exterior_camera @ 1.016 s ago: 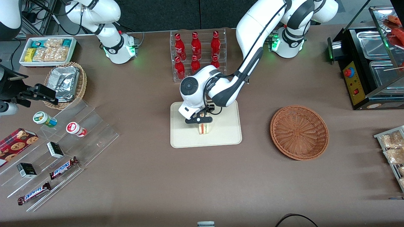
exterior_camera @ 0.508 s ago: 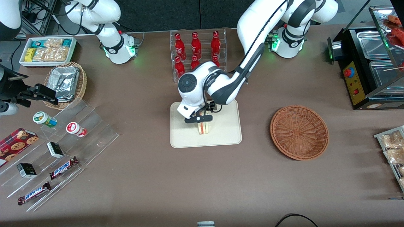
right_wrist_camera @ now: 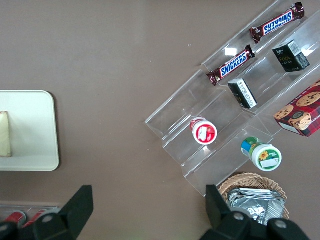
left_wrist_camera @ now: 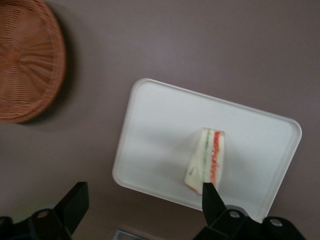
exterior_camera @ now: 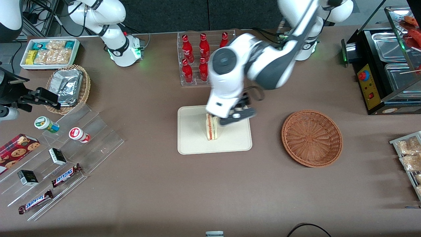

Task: Place sandwich from basket to tray

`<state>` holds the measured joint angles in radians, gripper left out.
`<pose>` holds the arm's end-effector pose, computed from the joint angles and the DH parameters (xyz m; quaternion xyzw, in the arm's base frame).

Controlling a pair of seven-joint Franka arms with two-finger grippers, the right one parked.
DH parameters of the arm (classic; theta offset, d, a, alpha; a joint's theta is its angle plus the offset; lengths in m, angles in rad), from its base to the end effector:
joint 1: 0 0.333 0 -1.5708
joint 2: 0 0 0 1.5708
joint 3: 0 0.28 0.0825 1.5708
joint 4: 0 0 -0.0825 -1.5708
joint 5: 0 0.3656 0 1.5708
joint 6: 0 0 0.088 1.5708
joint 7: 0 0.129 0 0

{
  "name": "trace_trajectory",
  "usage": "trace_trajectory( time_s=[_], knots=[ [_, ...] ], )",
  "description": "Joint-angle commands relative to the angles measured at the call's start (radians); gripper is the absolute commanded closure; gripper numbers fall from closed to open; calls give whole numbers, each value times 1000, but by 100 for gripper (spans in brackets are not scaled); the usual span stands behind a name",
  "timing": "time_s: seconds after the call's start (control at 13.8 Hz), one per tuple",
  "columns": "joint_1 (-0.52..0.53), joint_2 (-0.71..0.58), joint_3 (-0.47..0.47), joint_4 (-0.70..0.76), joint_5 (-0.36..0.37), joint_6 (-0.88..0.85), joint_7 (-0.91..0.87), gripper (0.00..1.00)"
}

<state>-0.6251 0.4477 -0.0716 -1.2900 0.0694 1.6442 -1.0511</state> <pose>0.5052 -0.4016 0.4343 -0.9834 -0.1747 0.0152 0.0475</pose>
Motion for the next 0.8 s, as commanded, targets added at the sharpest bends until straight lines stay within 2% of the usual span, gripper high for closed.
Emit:
trace_trajectory(
  time_s=[0.0,0.15,0.36,0.73],
  knots=[
    [83,-114,-8,-46,-17,-95,44,0],
    [140,-168,-8,-61,-17,-170,139,0],
    [218,-257,-7,-153,-8,-182,241,0],
    [361,-325,-7,-207,-14,-230,515,0]
  ],
)
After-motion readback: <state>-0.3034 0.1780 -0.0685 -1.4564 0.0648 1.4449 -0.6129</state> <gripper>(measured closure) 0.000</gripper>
